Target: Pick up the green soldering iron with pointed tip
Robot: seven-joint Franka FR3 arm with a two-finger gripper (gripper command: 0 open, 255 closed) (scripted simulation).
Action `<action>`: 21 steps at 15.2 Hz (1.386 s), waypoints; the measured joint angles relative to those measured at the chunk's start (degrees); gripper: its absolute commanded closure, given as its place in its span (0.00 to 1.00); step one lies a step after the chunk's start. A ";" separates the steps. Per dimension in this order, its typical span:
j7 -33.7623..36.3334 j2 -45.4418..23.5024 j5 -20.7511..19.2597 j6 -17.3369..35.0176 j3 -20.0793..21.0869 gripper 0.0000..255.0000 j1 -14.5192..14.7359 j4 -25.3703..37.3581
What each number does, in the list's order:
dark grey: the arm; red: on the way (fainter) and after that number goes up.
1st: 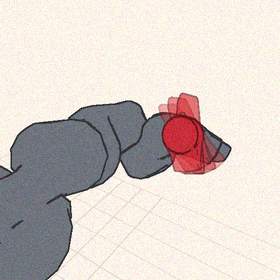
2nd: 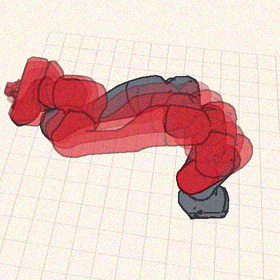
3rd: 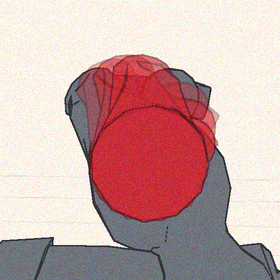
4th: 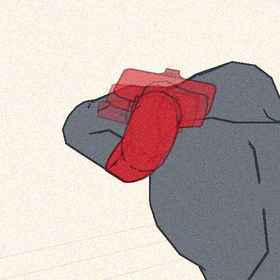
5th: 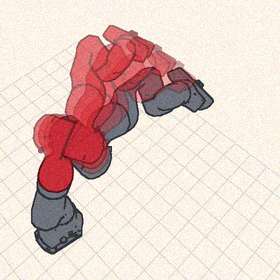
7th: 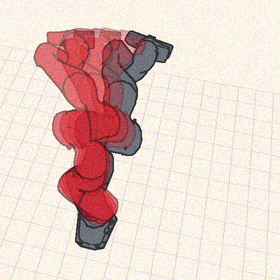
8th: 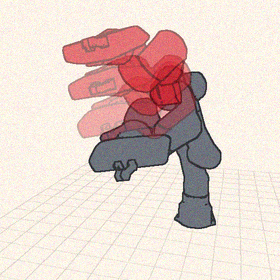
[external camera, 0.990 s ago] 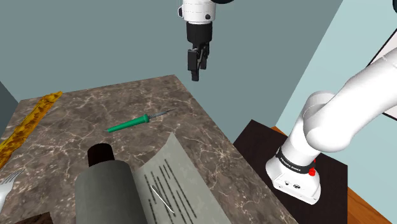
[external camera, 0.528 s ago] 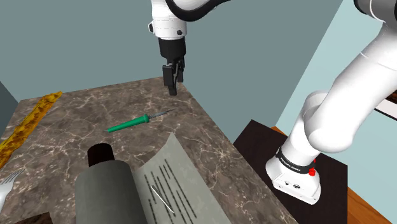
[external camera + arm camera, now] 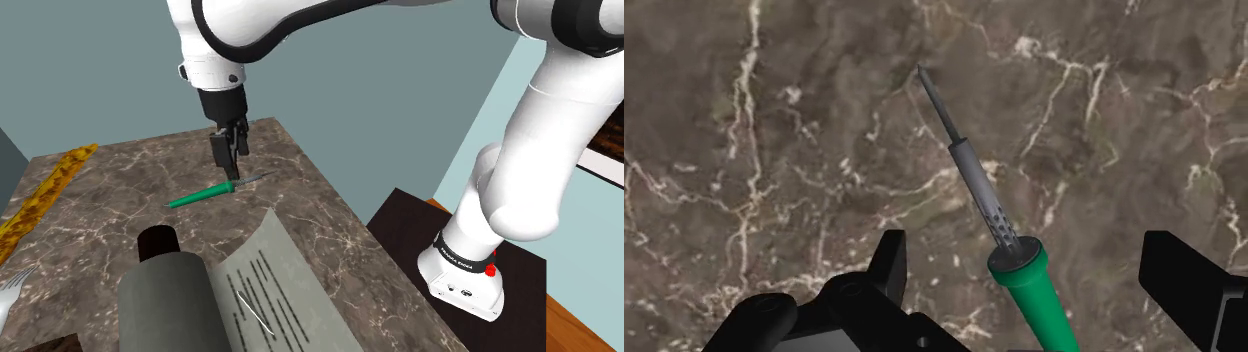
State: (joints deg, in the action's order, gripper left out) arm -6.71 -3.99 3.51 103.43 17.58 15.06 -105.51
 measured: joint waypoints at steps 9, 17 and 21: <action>-0.28 -4.21 -0.74 5.15 0.63 0.00 0.88 -1.28; -0.25 -4.21 -0.73 5.73 0.67 1.00 0.93 -1.77; -0.29 -4.03 -0.68 5.40 0.66 1.00 0.89 -1.62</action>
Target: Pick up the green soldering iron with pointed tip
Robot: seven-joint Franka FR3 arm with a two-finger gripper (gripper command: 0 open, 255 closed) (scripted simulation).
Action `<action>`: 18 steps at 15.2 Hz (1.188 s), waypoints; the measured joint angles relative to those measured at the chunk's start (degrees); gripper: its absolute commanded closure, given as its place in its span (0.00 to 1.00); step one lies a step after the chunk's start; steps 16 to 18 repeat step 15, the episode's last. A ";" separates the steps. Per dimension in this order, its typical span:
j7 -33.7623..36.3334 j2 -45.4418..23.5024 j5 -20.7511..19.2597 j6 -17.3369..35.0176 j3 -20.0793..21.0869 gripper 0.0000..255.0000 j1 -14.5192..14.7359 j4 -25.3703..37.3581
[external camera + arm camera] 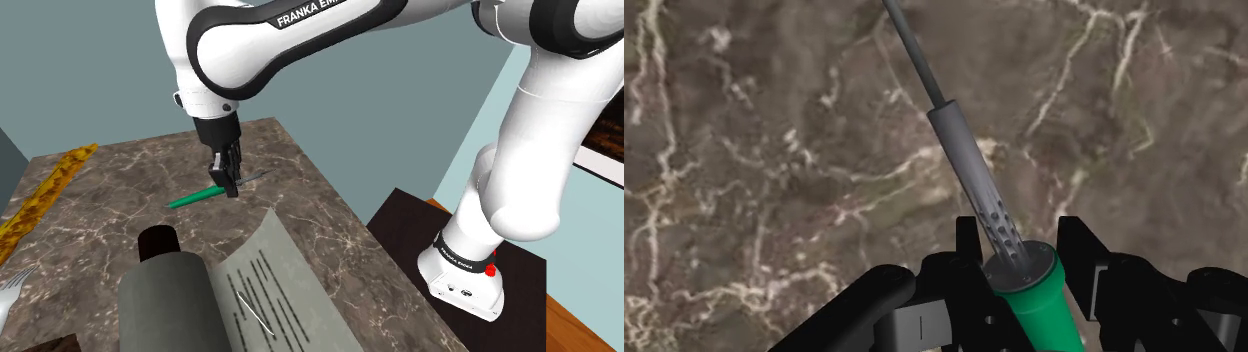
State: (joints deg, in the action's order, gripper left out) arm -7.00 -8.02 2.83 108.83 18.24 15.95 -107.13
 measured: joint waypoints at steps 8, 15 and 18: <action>0.12 1.18 0.29 -5.45 0.01 1.00 -0.11 4.30; 0.37 1.86 0.46 -10.24 0.05 1.00 -0.13 8.46; 0.37 1.86 0.46 -10.24 0.05 1.00 -0.13 8.46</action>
